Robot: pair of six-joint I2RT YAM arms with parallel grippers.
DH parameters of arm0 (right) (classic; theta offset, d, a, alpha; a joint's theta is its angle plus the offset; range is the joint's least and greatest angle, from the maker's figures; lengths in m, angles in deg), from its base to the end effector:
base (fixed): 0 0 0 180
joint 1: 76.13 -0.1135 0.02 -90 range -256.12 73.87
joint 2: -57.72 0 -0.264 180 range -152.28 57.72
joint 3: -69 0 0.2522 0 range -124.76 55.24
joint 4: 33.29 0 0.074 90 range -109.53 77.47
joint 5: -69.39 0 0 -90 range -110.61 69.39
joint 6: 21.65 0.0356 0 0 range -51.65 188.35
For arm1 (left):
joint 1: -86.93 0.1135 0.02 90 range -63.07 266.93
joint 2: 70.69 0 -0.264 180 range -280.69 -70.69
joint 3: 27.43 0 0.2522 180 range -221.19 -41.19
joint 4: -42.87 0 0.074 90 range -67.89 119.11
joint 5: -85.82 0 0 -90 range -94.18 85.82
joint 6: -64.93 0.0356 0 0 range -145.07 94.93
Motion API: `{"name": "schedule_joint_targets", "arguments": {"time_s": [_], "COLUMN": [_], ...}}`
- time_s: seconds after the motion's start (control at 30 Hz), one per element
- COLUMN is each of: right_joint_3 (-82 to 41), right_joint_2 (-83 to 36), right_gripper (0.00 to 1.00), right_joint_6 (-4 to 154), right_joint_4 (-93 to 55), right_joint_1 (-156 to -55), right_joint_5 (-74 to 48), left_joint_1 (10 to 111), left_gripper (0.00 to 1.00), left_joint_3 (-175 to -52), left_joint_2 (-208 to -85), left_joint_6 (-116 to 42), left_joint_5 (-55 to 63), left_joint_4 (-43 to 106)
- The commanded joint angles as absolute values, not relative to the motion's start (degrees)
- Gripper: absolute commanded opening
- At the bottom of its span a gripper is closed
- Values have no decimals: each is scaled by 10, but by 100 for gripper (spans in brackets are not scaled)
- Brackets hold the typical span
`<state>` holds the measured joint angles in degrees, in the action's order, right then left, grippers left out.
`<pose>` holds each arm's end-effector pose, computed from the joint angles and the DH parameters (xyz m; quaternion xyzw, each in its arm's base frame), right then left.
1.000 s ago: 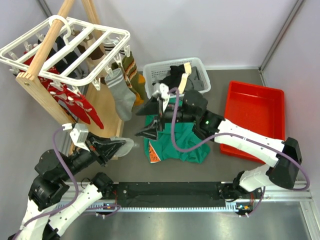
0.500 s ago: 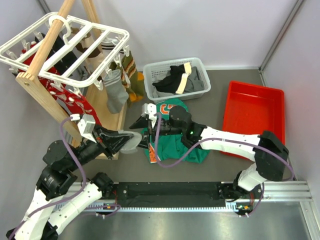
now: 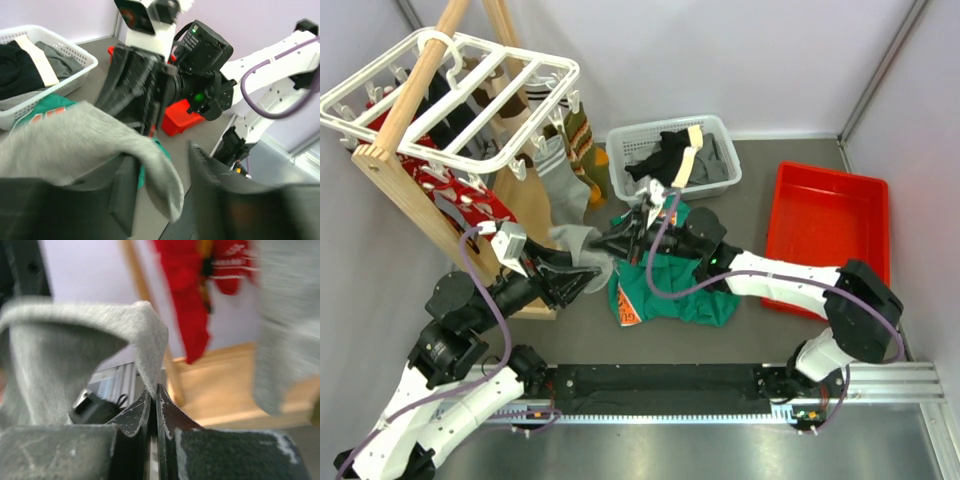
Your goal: Remove the socks clipped to the hanger
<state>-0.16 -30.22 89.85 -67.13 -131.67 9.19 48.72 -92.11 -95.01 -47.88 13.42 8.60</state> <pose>0.1838 0.2991 0.3234 -0.3672 0.5024 0.6001 0.5027 0.0554 -0.0573 0.3970 0.2013 0.6395 -0.4612 0.5812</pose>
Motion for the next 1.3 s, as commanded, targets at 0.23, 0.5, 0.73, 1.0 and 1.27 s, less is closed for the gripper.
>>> {"name": "schedule_joint_targets", "arguments": {"time_s": [0.23,0.5,0.73,1.0,1.27], "right_joint_3": [-130,-288,-219,-119,-112], "right_joint_2": [-112,-86,-48,-103,-199], "right_gripper": [0,0,0,0,17], "right_joint_6": [877,837,853,855,868], "right_joint_4": [-199,155,158,132,163], "right_joint_1": [-1196,-1053,-864,-776,-742], "right_joint_5": [-243,-485,-479,-525,-523], "left_joint_1": [486,486,486,486,486], "left_gripper": [99,99,99,99,99], "left_joint_3": [-876,-846,-813,-772,-762], "left_joint_2": [-921,-920,-929,-925,-909], "left_joint_6": [-427,-394,-347,-344,-342], "left_joint_5": [68,6,15,-3,-12], "left_joint_4": [106,97,99,110,107]}}
